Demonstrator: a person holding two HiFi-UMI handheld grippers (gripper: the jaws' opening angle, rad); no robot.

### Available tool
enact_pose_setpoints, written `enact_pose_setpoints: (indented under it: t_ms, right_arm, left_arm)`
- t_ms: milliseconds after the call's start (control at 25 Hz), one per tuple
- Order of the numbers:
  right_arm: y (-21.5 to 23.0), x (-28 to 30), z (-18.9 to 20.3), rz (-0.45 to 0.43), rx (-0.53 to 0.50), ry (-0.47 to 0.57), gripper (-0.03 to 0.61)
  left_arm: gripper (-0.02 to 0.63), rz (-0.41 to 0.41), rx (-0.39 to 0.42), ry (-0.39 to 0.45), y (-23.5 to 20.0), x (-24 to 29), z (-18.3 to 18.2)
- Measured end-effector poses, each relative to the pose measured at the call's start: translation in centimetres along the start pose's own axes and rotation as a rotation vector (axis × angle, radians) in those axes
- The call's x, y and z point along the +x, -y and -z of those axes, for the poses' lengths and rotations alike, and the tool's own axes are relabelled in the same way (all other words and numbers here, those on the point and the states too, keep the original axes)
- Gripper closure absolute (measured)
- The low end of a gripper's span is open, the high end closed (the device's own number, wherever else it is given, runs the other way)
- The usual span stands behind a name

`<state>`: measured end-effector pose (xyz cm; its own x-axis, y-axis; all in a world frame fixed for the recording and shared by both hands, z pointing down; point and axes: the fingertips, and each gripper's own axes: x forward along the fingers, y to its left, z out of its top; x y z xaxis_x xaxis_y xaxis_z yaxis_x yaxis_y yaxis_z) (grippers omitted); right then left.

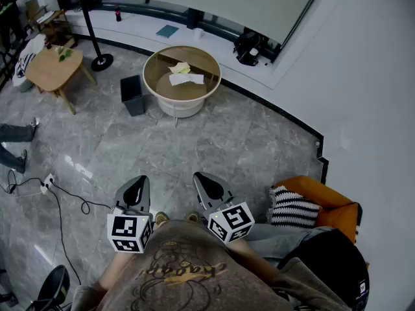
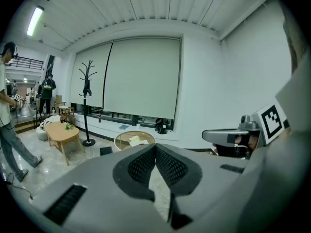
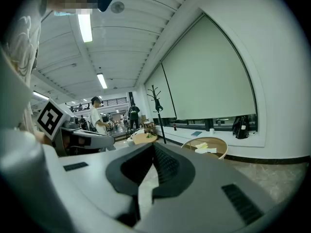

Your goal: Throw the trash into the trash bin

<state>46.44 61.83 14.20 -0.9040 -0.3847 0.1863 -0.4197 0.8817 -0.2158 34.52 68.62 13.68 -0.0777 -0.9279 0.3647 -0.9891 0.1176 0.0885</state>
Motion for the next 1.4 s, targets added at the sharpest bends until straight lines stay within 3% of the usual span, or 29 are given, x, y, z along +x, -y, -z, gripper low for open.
enact_pose_setpoints:
  t_ms: [360, 880, 1400]
  right_arm:
    - [-2.2, 0.6, 0.6, -0.033, 0.048, 0.022, 0.560]
    - [-3.8, 4.1, 2.4, 0.001, 0.066, 0.002, 0.559]
    - [0.7, 13.9, 0.5, -0.044, 0.057, -0.026, 0.559]
  left_arm:
    - [0.594, 0.021, 0.012, -0.003, -1.3, -0.7, 1.0]
    - [0.595, 0.042, 0.005, 0.012, -6.0, -0.7, 1.6]
    - [0.594, 0.024, -0.032, -0.007, -11.3, 7.5, -0.1]
